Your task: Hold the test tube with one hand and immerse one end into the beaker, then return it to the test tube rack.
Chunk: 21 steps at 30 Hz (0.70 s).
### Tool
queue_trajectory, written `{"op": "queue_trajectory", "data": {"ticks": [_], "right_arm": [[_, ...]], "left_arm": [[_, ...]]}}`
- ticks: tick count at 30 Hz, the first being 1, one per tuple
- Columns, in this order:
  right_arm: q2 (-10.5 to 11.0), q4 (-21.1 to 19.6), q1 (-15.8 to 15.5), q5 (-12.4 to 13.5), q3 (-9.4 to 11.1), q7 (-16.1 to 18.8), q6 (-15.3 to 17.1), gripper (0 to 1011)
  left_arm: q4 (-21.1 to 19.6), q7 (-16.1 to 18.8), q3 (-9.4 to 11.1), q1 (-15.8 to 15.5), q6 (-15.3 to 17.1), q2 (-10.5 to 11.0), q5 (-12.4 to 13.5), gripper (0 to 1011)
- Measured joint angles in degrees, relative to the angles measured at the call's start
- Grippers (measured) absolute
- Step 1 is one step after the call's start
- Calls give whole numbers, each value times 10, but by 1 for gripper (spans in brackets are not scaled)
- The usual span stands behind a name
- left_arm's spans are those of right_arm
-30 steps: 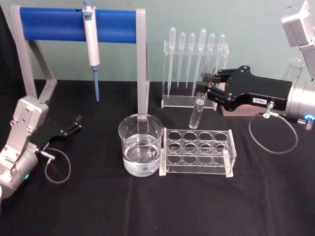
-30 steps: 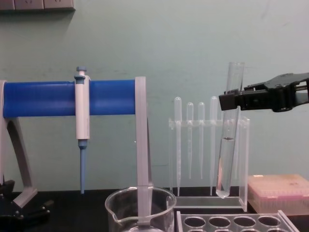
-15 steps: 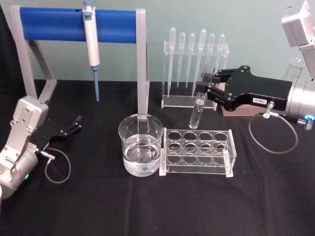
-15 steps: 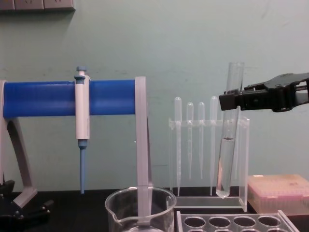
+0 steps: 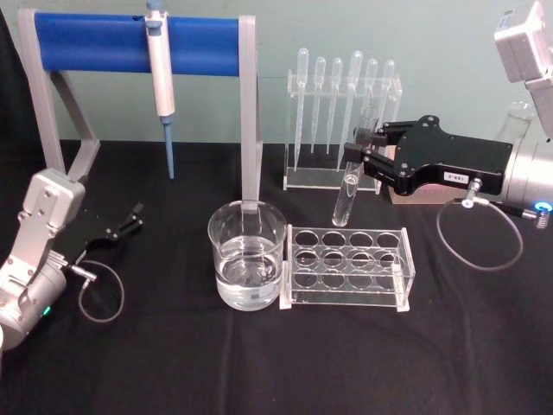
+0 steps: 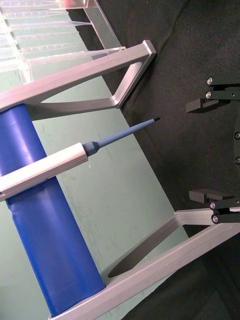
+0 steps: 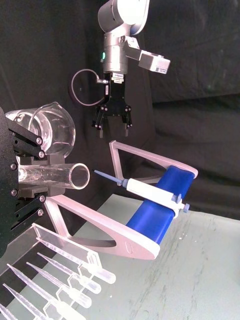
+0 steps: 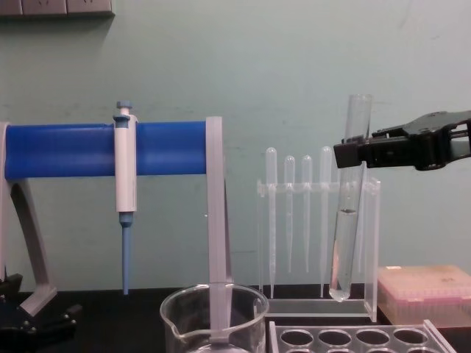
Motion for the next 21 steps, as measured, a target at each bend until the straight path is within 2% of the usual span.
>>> {"op": "queue_trajectory", "data": {"ticks": [21], "right_arm": [[0,0,0,0,0,0,0,231]], "left_arm": [[0,0,0,0,0,0,0,1000]]}}
